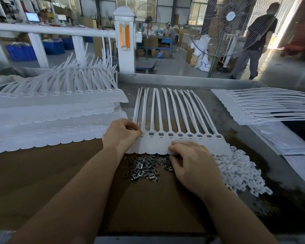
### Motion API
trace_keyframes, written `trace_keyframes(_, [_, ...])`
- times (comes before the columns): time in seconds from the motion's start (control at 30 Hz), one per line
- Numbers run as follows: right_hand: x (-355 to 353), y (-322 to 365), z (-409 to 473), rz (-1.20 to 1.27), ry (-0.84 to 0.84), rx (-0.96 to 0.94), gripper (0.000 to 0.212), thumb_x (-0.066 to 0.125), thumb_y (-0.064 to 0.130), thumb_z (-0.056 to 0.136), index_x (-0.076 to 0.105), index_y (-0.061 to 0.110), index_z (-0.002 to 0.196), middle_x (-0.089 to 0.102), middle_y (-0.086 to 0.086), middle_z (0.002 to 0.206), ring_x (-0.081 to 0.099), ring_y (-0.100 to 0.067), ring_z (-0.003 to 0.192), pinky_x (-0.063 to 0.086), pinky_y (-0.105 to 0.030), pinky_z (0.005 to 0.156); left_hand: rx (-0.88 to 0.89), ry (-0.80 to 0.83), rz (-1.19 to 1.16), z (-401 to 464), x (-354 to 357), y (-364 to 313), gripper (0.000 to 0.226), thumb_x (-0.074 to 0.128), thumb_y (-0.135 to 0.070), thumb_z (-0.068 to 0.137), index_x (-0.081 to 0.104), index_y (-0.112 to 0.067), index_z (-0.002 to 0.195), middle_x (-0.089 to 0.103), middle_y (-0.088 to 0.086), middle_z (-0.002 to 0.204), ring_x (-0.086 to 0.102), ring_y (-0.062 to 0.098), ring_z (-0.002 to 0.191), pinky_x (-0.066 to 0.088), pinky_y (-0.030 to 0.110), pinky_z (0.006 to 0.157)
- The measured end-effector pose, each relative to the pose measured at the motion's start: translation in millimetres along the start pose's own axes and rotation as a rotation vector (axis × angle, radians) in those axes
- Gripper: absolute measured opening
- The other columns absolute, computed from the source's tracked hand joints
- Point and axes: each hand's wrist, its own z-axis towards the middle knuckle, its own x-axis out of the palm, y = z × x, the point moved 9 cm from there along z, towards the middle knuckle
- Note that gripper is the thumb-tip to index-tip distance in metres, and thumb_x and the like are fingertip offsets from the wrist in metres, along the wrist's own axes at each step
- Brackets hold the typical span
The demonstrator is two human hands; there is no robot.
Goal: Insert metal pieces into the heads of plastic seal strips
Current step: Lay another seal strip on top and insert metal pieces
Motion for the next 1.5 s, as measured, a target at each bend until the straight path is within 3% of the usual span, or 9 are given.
trace_keyframes(0.13, [-4.2, 0.1, 0.3, 0.024, -0.042, -0.007, 0.016, 0.061, 0.018, 0.087, 0.071, 0.015, 0.1, 0.07, 0.002, 0.105, 0.062, -0.015, 0.1, 0.034, -0.024, 0.089, -0.013, 0.006, 0.0, -0.5, 1.8, 0.5, 0.019, 0.076, -0.024, 0.075, 0.06, -0.028, 0.067, 0.062, -0.007, 0.076, 0.059, 0.019, 0.084, 0.042, 0.05, 0.097])
trace_keyframes(0.27, [-23.6, -9.2, -0.3, 0.098, -0.241, 0.057, 0.012, 0.061, 0.013, 0.086, 0.072, 0.011, 0.09, 0.072, 0.0, 0.084, 0.065, -0.016, 0.078, 0.038, -0.028, 0.086, 0.057, -0.015, 0.076, -2.0, 1.4, -0.9, 0.019, 0.068, -0.026, 0.083, 0.056, -0.033, 0.069, 0.056, -0.009, 0.071, 0.053, 0.013, 0.073, 0.042, 0.051, 0.094])
trace_keyframes(0.37, [-34.6, -27.4, -2.4, 0.112, -0.344, 0.197, 0.027, 0.047, 0.023, 0.09, 0.071, 0.012, 0.092, 0.07, 0.0, 0.077, 0.061, -0.014, 0.071, 0.035, -0.031, 0.091, 0.078, -0.02, 0.05, -3.9, -1.3, -1.9, 0.019, 0.063, -0.023, 0.085, 0.058, -0.035, 0.071, 0.055, -0.008, 0.071, 0.05, 0.008, 0.07, 0.041, 0.05, 0.096])
trace_keyframes(0.47, [-37.4, -44.1, -5.2, 0.065, -0.373, 0.347, 0.026, 0.044, 0.022, 0.096, 0.069, 0.014, 0.095, 0.065, 0.0, 0.066, 0.06, -0.017, 0.067, 0.028, -0.034, 0.101, 0.106, -0.046, 0.036, -8.5, -4.9, -6.9, 0.016, 0.062, -0.022, 0.086, 0.061, -0.033, 0.075, 0.059, -0.009, 0.073, 0.054, 0.013, 0.076, 0.041, 0.048, 0.096])
trace_keyframes(0.6, [-33.7, -49.7, -5.5, 0.038, -0.363, 0.411, 0.023, 0.045, 0.02, 0.097, 0.067, 0.014, 0.097, 0.06, 0.002, 0.058, 0.053, -0.015, 0.057, 0.027, -0.038, 0.105, 0.374, -0.176, 0.227, -26.5, -11.5, -39.6, 0.015, 0.064, -0.024, 0.085, 0.059, -0.036, 0.078, 0.054, -0.019, 0.073, 0.05, 0.012, 0.085, 0.031, 0.032, 0.084])
trace_keyframes(0.73, [-32.7, -52.5, -5.7, 0.051, -0.353, 0.425, 0.024, 0.044, 0.021, 0.097, 0.066, 0.014, 0.098, 0.064, 0.0, 0.063, 0.049, -0.013, 0.059, 0.027, -0.035, 0.104, 0.649, 0.133, 0.238, -51.7, 24.8, -70.2, 0.006, 0.066, -0.027, 0.084, 0.066, -0.033, 0.086, 0.051, -0.028, 0.076, 0.048, 0.002, 0.082, 0.041, 0.04, 0.091])
trace_keyframes(0.93, [-34.6, -51.4, -7.0, 0.056, -0.37, 0.414, 0.022, 0.046, 0.02, 0.097, 0.066, 0.013, 0.093, 0.065, -0.003, 0.067, 0.035, -0.009, 0.06, 0.024, -0.029, 0.092, 0.899, 0.377, 0.498, -87.0, 72.3, -83.6, 0.024, 0.051, -0.042, 0.092, 0.067, -0.037, 0.109, 0.059, -0.015, 0.102, 0.04, 0.006, 0.101, 0.02, 0.027, 0.086])
trace_keyframes(1.13, [-32.0, -52.5, -5.6, 0.057, -0.344, 0.407, 0.024, 0.043, 0.023, 0.097, 0.065, 0.015, 0.095, 0.064, -0.002, 0.069, 0.046, -0.014, 0.064, 0.025, -0.026, 0.089, 0.892, 0.407, 0.644, -89.3, 86.4, -77.5, 0.035, 0.041, -0.052, 0.093, 0.06, -0.04, 0.12, 0.053, -0.015, 0.108, 0.032, 0.005, 0.1, 0.011, 0.025, 0.078])
trace_keyframes(1.5, [-33.3, -49.2, -5.2, 0.078, -0.353, 0.369, 0.021, 0.048, 0.02, 0.095, 0.067, 0.012, 0.095, 0.066, -0.003, 0.07, 0.059, -0.022, 0.07, 0.032, -0.031, 0.085, 0.776, 0.419, 0.473, -79.7, 78.3, -71.1, 0.021, 0.061, -0.048, 0.084, 0.068, -0.035, 0.099, 0.044, -0.021, 0.088, 0.037, 0.004, 0.096, 0.018, 0.024, 0.086])
